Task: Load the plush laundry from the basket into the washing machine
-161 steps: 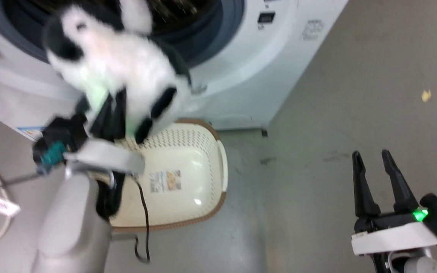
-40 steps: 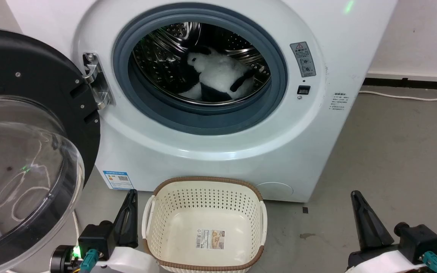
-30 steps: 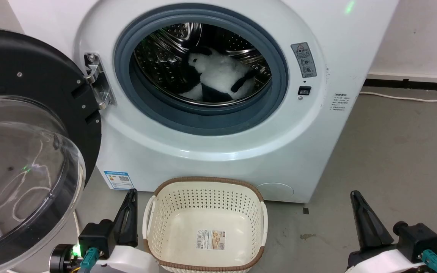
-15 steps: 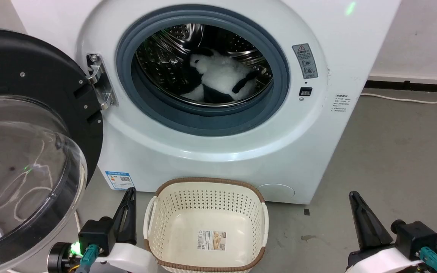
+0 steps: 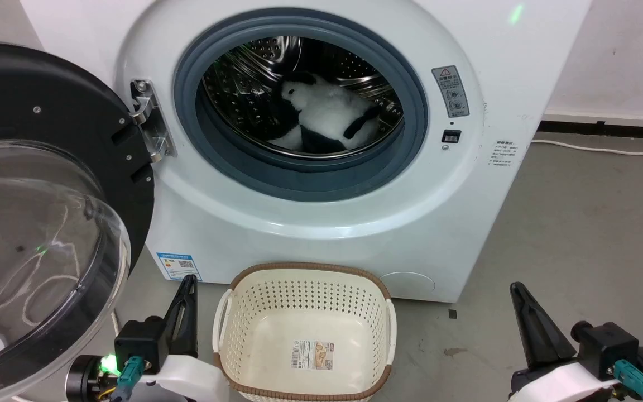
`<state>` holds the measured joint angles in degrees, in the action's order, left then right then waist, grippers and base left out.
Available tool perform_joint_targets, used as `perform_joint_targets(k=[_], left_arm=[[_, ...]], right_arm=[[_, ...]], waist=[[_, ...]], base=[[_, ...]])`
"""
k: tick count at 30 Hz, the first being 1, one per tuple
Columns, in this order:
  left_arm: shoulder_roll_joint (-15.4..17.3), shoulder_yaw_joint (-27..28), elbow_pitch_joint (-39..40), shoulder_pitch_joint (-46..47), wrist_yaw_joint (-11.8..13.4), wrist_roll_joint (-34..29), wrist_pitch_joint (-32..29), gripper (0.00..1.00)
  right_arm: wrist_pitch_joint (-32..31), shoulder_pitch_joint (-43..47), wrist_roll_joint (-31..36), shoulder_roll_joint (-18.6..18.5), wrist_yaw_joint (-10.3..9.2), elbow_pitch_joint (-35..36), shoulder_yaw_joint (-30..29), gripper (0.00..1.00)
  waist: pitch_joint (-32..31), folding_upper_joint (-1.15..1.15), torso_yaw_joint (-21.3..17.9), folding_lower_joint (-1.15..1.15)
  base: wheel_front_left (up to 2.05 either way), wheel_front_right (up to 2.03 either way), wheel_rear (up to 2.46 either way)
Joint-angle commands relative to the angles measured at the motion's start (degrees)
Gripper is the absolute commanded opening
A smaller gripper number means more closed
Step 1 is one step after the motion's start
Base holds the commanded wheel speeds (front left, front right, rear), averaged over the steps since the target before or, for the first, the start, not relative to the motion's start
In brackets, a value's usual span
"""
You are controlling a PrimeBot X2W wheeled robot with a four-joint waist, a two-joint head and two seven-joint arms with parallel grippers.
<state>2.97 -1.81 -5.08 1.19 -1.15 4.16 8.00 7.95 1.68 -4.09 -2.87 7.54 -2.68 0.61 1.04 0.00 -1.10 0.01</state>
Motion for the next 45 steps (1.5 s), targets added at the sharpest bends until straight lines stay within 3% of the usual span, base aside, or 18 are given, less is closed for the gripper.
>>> perform_joint_targets(k=[1, 45], left_arm=[[0.0, 0.2, 0.5, -0.6, 0.2, -0.4, -0.4, 0.00], [-0.1, 1.4, 4.0, -1.0, 0.9, -3.2, -6.1, 0.00]], right_arm=[[-0.3, -0.7, 0.4, 0.0, -0.03, 0.5, -0.1, 0.00], [-6.1, -1.4, 3.2, 0.0, -0.05, 2.1, -0.5, 0.00]], waist=[[0.0, 0.00, 0.0, 0.00], [-0.8, 0.00, 0.8, -0.01]], base=[[0.00, 0.00, 0.00], [0.00, 0.00, 0.00]])
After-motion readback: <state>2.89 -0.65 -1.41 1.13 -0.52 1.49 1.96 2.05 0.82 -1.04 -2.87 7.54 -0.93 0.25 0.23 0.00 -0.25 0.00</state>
